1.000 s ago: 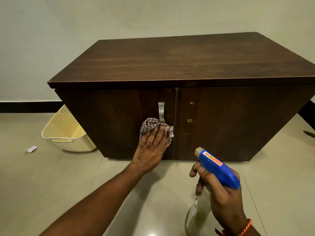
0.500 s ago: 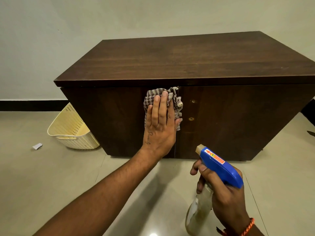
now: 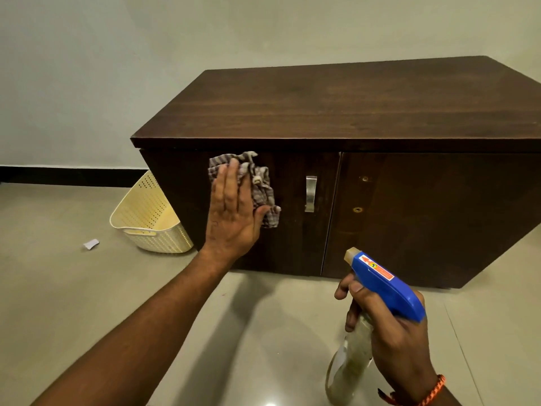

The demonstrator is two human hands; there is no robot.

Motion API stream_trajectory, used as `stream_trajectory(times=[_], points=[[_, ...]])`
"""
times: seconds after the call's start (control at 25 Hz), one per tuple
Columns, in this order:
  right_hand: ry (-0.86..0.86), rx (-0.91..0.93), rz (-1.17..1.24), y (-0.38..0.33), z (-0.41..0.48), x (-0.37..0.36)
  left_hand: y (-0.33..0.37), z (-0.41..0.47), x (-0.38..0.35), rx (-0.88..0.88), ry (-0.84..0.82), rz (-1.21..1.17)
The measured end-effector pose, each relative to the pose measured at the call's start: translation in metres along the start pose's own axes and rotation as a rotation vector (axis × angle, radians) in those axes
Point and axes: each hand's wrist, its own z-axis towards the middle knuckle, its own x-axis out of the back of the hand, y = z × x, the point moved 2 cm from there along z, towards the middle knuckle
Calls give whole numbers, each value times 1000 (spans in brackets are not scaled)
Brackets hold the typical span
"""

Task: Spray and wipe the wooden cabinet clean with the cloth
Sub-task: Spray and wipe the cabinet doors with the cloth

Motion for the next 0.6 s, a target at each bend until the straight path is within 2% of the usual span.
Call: stream_trajectory(times=[0.16, 0.32, 0.4, 0.48, 0.6], points=[[-24, -1, 0, 1, 0, -17, -61, 7, 19, 242, 90, -102], [-63, -36, 13, 11, -3, -34, -61, 20, 26, 298, 132, -132], [-71, -35, 31, 9, -3, -44, -34, 23, 21, 177, 69, -53], [-74, -27, 33, 10, -2, -49, 2, 27, 13, -59, -11, 33], [-52, 9, 5, 11, 1, -48, 21, 36, 8, -256, 26, 108]])
